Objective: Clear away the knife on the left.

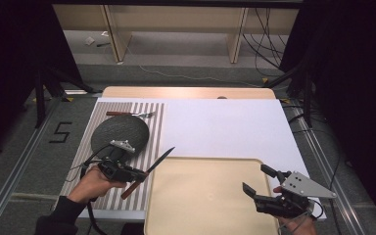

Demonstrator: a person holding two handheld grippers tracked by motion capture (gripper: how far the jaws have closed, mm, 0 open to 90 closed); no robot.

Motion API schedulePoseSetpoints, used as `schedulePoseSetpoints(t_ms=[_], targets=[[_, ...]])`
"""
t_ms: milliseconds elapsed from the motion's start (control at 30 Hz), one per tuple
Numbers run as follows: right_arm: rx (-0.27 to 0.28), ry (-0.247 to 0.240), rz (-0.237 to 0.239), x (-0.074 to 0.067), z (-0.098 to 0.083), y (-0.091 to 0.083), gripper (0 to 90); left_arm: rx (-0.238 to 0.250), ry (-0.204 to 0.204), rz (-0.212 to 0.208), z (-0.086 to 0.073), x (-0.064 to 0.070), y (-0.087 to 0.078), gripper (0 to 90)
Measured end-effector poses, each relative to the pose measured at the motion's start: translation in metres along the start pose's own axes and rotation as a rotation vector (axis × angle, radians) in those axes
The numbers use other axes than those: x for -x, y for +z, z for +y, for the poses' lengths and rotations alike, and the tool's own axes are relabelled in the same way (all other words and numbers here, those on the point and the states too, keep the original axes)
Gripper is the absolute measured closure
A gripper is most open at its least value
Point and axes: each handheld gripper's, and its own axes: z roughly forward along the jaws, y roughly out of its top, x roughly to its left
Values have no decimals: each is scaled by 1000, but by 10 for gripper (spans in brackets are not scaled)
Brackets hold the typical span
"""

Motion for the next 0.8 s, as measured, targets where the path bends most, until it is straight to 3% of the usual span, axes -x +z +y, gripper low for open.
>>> schedulePoseSetpoints(t_ms=[200, 800], targets=[[0, -3, 1, 0, 0, 0, 197, 27, 15, -20, 3, 14, 1, 769], [-1, 0, 3, 0, 0, 0, 197, 23, 7, -59, 5, 23, 12, 769]])
